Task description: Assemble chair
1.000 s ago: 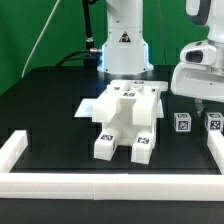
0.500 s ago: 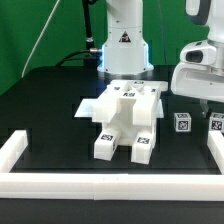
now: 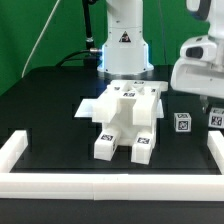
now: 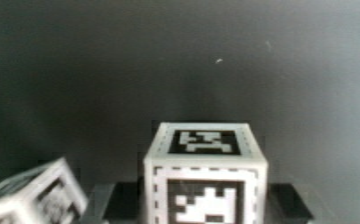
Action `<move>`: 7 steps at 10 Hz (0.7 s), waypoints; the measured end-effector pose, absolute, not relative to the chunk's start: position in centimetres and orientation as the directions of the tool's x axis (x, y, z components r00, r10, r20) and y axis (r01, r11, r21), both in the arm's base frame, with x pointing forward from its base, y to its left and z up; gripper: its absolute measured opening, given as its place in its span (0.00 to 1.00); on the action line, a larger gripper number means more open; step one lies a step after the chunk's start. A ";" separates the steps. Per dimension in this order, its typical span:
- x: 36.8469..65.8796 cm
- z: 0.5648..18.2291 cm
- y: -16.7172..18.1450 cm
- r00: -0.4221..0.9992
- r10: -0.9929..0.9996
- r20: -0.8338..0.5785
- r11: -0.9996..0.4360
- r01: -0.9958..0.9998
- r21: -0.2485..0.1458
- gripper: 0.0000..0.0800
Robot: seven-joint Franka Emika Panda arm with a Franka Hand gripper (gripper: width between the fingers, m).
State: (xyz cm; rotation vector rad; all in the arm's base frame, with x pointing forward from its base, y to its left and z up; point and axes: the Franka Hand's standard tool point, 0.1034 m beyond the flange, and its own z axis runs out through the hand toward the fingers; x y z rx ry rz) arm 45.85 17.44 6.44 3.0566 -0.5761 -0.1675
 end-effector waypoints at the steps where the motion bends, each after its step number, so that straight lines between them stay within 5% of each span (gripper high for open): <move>1: 46.4 8.8 16.5 0.936 -0.334 -0.110 -0.942 -0.333 0.026 0.35; 4: 48.3 14.8 13.7 0.944 -0.313 -0.108 -0.949 -0.315 -0.007 0.35; 7: 48.7 15.0 13.9 0.940 -0.322 -0.111 -0.946 -0.325 -0.005 0.35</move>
Offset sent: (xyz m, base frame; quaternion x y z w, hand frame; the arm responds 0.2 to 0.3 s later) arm 0.0198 -0.0337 0.0629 -0.0303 -0.0061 -0.0448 0.9985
